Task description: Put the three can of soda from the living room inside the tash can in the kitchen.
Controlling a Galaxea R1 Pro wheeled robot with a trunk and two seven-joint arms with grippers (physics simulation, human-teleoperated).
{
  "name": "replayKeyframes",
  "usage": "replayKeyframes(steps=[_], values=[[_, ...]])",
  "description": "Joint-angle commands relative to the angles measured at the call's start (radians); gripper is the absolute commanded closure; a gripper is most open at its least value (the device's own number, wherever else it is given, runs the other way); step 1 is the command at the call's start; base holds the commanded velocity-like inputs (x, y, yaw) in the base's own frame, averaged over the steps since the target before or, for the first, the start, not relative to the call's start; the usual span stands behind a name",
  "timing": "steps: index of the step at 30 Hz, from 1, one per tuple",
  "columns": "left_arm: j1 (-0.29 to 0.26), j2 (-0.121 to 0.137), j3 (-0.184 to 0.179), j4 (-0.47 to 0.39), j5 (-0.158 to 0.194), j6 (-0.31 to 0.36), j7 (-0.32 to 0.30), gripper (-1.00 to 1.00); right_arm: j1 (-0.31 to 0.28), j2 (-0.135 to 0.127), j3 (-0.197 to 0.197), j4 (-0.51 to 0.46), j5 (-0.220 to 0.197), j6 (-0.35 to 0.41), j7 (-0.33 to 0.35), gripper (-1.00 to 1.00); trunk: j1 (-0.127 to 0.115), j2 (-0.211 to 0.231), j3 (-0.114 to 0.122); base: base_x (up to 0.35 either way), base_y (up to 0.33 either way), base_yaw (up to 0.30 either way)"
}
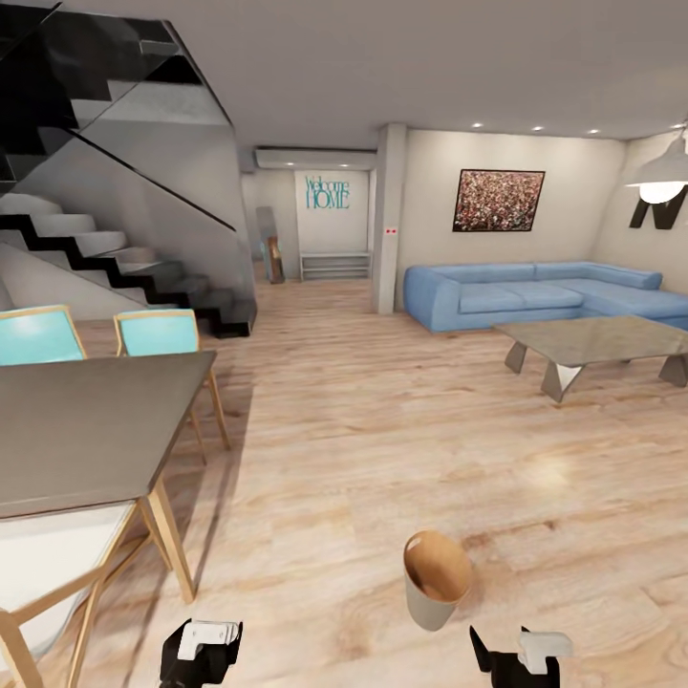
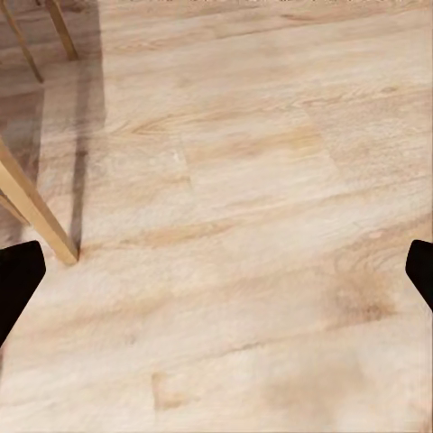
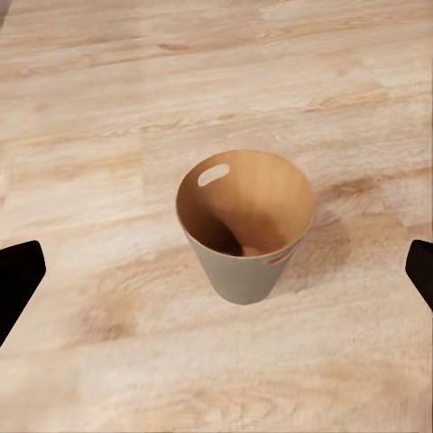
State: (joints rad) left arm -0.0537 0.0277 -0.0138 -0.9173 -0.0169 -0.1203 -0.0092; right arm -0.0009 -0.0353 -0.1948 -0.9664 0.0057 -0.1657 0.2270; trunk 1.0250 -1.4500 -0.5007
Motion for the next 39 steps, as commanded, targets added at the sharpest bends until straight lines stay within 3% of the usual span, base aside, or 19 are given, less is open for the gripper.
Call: replayKeyframes(steps=[1, 15, 25, 39], values=[[0.0, 0.0, 0.0, 0.0, 0.0, 0.0, 0.0, -1.0, 0.0, 0.0, 0.0, 0.001, 0.0, 0.0, 0.0, -1.0, 0.0, 0.0, 0.0, 0.296, -0.125, 0.0], [0.0, 0.0, 0.0, 0.0, 0.0, -0.001, 0.0, -1.0, -0.002, 0.0, 0.0, 0.003, 0.0, 0.0, 0.0, -1.0, 0.0, 0.0, 0.0, 0.241, -0.188, 0.0], [0.0, 0.001, 0.0, 0.0, 0.002, -0.001, 0.0, -1.0, -0.002, 0.001, 0.0, 0.004, 0.002, 0.0, 0.0, -1.0, 0.0, 0.0, 0.0, 0.04, -0.028, 0.0], [0.0, 0.001, 0.001, 0.0, 0.001, -0.001, 0.0, -1.0, -0.002, 0.002, 0.001, 0.008, 0.002, 0.0, 0.0, -1.0, 0.0, 0.0, 0.0, 0.272, -0.001, 0.0]])
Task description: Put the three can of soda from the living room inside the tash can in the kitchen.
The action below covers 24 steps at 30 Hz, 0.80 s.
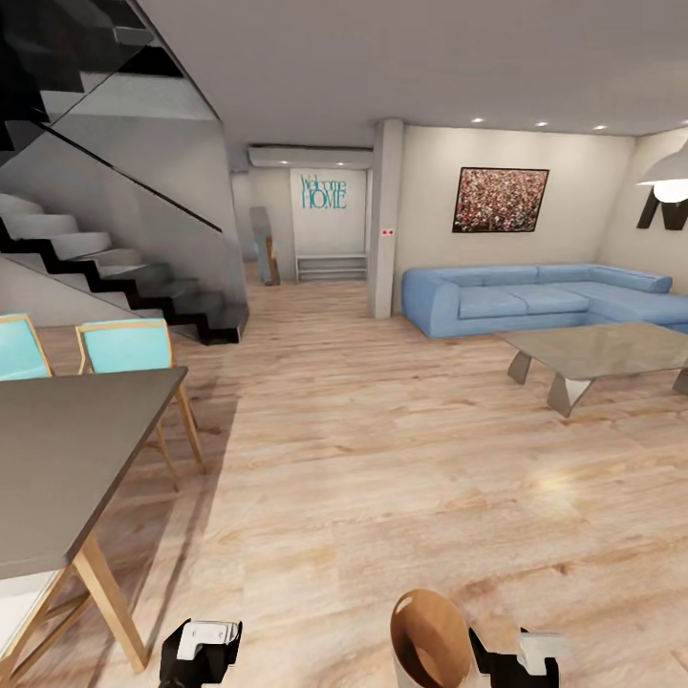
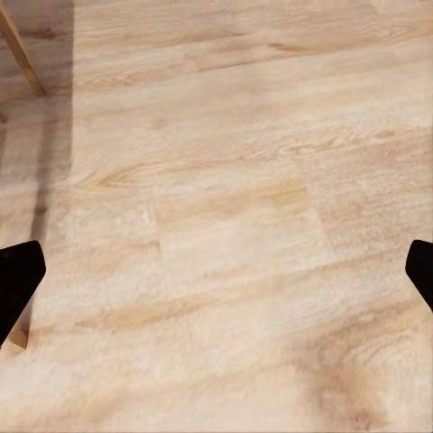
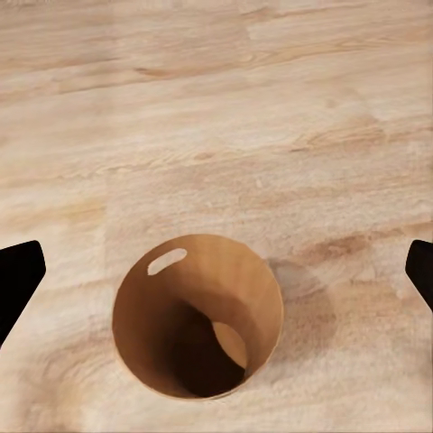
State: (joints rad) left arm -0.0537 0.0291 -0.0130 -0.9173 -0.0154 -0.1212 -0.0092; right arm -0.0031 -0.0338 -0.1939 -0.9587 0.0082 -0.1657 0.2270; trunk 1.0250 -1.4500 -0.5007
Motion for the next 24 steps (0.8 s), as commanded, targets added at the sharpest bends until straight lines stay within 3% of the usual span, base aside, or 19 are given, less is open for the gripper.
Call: replayKeyframes(steps=[1, 16, 24], values=[[0.0, 0.0, 0.0, 0.0, 0.0, 0.0, 0.0, -1.0, 0.0, 0.0, 0.0, 0.0, 0.0, 0.0, 0.0, -1.0, 0.0, 0.0, 0.0, 0.192, 0.0, 0.0], [0.0, 0.0, 0.0, 0.0, 0.001, 0.0, 0.0, -1.0, -0.001, 0.0, 0.0, 0.011, 0.0, 0.0, 0.0, -1.0, 0.0, 0.0, 0.0, 0.143, -0.069, 0.0], [0.0, 0.0, 0.001, 0.0, 0.004, 0.0, 0.0, -1.0, -0.001, -0.001, -0.001, 0.011, -0.001, 0.0, 0.0, -1.0, 0.0, 0.0, 0.0, 0.032, -0.022, 0.0]])
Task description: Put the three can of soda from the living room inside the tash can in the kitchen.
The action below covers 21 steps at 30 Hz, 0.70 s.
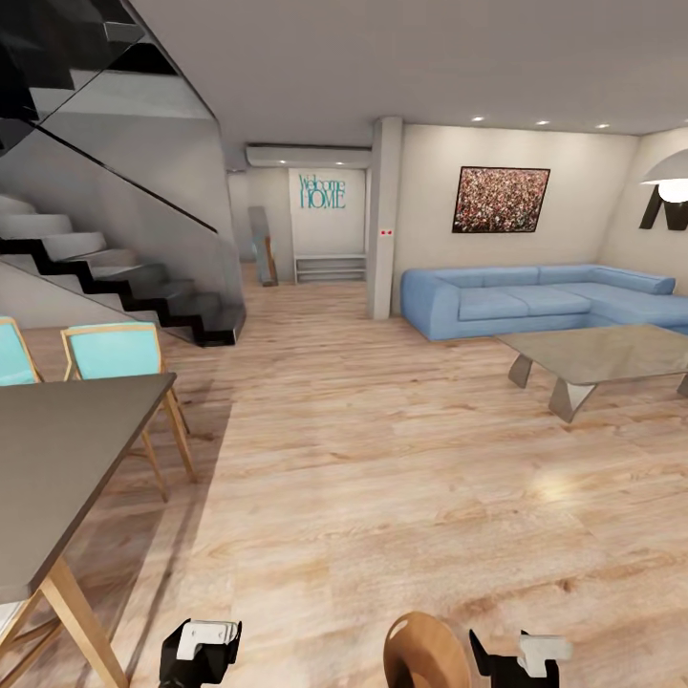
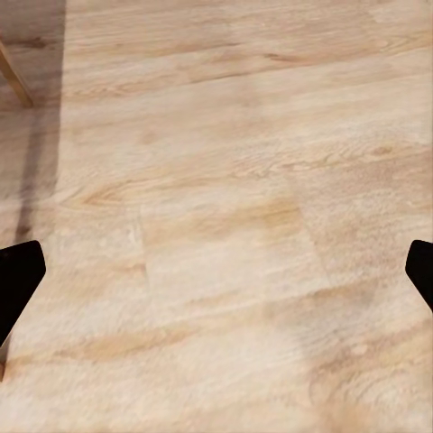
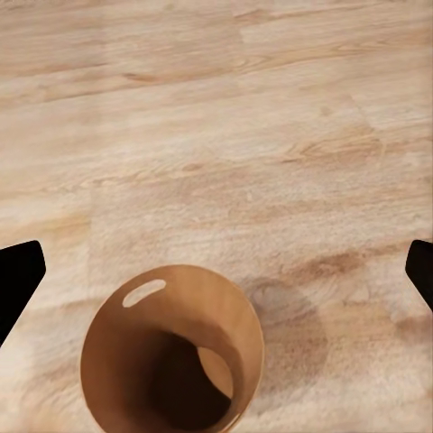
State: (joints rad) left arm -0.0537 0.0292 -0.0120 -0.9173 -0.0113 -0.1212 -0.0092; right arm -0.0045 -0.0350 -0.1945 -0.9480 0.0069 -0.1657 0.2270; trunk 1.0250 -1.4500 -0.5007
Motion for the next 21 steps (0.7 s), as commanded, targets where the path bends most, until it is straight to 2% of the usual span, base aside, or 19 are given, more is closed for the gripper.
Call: replayKeyframes(steps=[1, 12, 21], values=[[0.0, 0.0, 0.0, 0.0, 0.0, 0.0, 0.0, -1.0, 0.0, 0.0, 0.0, 0.0, -0.001, 0.0, 0.0, -1.0, 0.0, 0.0, 0.0, 0.009, -0.006, 0.0], [0.0, -0.001, 0.002, 0.0, -0.002, 0.0, 0.002, -1.0, -0.002, -0.002, -0.002, 0.0, -0.008, 0.003, -0.001, -1.0, 0.0, 0.0, 0.0, 0.001, -0.001, 0.0], [0.0, 0.0, 0.004, 0.0, 0.002, 0.0, 0.002, -1.0, -0.014, -0.005, -0.001, -0.001, -0.001, 0.06, 0.0, -1.0, 0.0, 0.0, 0.0, 0.0, 0.0, 0.0]])
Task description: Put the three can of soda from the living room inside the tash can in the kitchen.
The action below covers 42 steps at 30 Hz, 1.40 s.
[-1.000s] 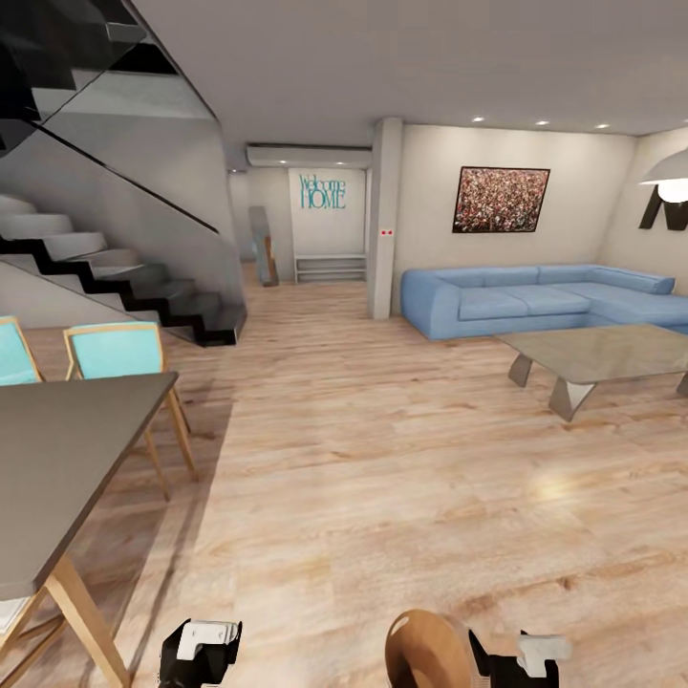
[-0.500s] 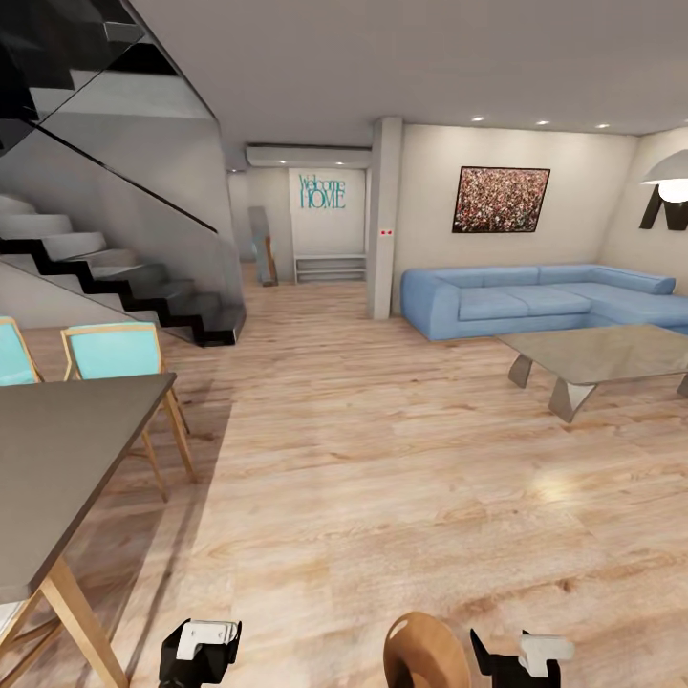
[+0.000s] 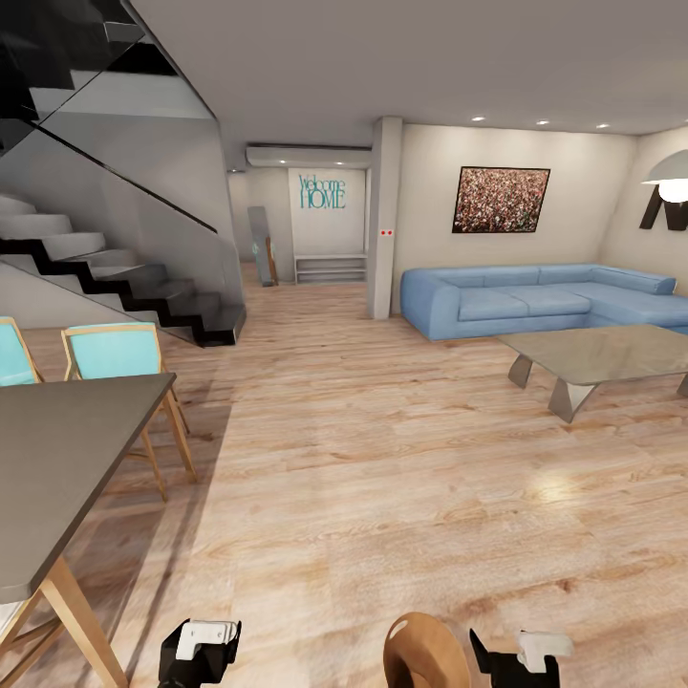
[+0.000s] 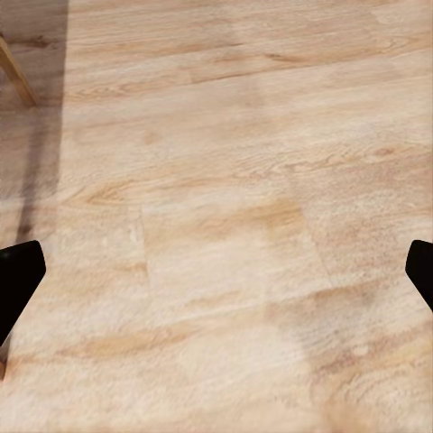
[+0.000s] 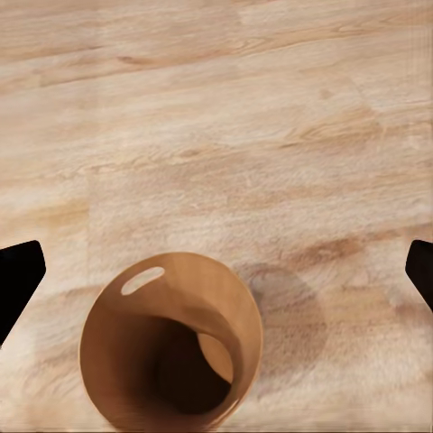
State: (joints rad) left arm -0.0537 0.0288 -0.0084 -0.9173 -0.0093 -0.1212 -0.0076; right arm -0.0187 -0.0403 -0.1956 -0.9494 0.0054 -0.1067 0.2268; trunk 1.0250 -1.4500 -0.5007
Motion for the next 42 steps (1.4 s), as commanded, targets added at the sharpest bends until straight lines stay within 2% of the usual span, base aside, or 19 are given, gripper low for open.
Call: replayKeyframes(steps=[1, 4, 5, 7, 10, 13, 15, 16, 17, 18, 21, 22, 24, 25, 29, 34, 42], values=[[0.0, 0.0, 0.0, 0.0, 0.0, 0.0, 0.0, -1.0, -0.005, -0.001, 0.0, 0.0, 0.001, 0.017, 0.0, -1.0, 0.0, 0.0, 0.0, 0.0, 0.0, 0.0], [0.0, 0.0, 0.0, 0.0, -0.001, 0.0, 0.0, -1.0, -0.024, -0.003, -0.001, -0.001, 0.003, 0.081, 0.0, -1.0, 0.0, 0.0, 0.0, 0.0, 0.0, 0.0], [0.0, 0.0, 0.0, 0.0, -0.003, 0.0, 0.0, -1.0, -0.08, -0.007, -0.002, 0.0, 0.003, 0.174, 0.001, -1.0, 0.0, 0.0, 0.0, 0.0, 0.0, 0.0], [0.0, 0.0, 0.0, 0.0, -0.003, 0.0, 0.0, -1.0, -0.106, -0.008, -0.002, 0.0, 0.003, 0.211, 0.001, -1.0, 0.0, 0.0, 0.0, 0.0, 0.0, 0.0], [0.0, 0.0, 0.0, 0.001, -0.003, 0.0, 0.0, -1.0, -0.174, -0.01, -0.001, 0.001, 0.005, 0.382, 0.002, -1.0, 0.0, 0.0, 0.0, 0.0, 0.0, 0.0], [0.0, 0.0, 0.0, 0.009, -0.003, 0.0, 0.0, -1.0, -0.216, -0.011, 0.0, 0.001, 0.007, 0.482, 0.003, -1.0, 0.0, 0.0, 0.0, 0.0, 0.0, 0.0], [0.0, 0.0, -0.001, 0.027, -0.003, 0.0, 0.0, -1.0, -0.276, -0.017, 0.0, 0.001, 0.01, 0.59, 0.004, -1.0, 0.0, 0.0, 0.0, 0.0, 0.0, 0.0], [0.0, 0.0, -0.001, 0.036, -0.003, 0.0, 0.0, -1.0, -0.327, -0.029, 0.004, 0.005, 0.031, 0.675, 0.004, -1.0, 0.0, 0.0, 0.0, 0.0, 0.0, 0.0], [0.0, 0.0, -0.001, 0.037, -0.002, 0.0, 0.0, -1.0, -0.347, -0.032, 0.005, 0.009, 0.042, 0.708, 0.004, -1.0, 0.0, 0.0, 0.0, 0.0, 0.0, 0.0], [0.0, 0.0, -0.001, 0.04, -0.002, 0.0, 0.0, -1.0, -0.39, -0.036, 0.008, 0.028, 0.067, 0.773, 0.003, -1.0, 0.0, 0.0, 0.0, 0.0, 0.0, 0.0], [0.0, 0.0, -0.001, 0.042, -0.002, 0.0, 0.0, -1.0, -0.469, -0.04, 0.011, 0.086, 0.117, 0.862, 0.003, -1.0, 0.0, 0.0, 0.0, 0.0, 0.0, 0.0], [0.0, 0.0, -0.001, 0.043, -0.003, 0.0, 0.0, -1.0, -0.53, -0.042, 0.011, 0.146, 0.157, 0.907, 0.004, -1.0, 0.0, 0.0, 0.0, 0.0, 0.0, 0.0], [0.0, 0.0, -0.001, 0.044, -0.003, 0.0, 0.0, -1.0, -0.595, -0.044, 0.011, 0.221, 0.196, 0.938, 0.003, -1.0, 0.0, 0.0, 0.0, 0.0, 0.0, 0.0], [0.0, 0.0, -0.001, 0.044, -0.002, 0.0, 0.0, -1.0, -0.72, -0.056, 0.011, 0.385, 0.244, 0.97, 0.001, -1.0, 0.0, 0.0, 0.0, 0.0, 0.0, 0.0], [0.0, 0.0, -0.001, 0.044, -0.002, 0.0, 0.0, -1.0, -0.816, -0.071, 0.011, 0.531, 0.266, 0.983, -0.005, -1.0, 0.0, 0.0, 0.0, 0.0, 0.0, 0.0], [0.0, 0.0, -0.002, 0.044, -0.001, 0.0, 0.0, -1.0, -0.875, -0.079, 0.011, 0.627, 0.277, 0.99, -0.027, -1.0, 0.008, -0.014, -0.006, 0.0, 0.0, 0.0], [0.0, 0.0, -0.002, 0.044, -0.002, 0.0, -0.001, -1.0, -0.9, -0.078, 0.011, 0.671, 0.28, 0.994, -0.065, -1.0, 0.038, -0.07, -0.031, 0.0, 0.0, 0.0]])
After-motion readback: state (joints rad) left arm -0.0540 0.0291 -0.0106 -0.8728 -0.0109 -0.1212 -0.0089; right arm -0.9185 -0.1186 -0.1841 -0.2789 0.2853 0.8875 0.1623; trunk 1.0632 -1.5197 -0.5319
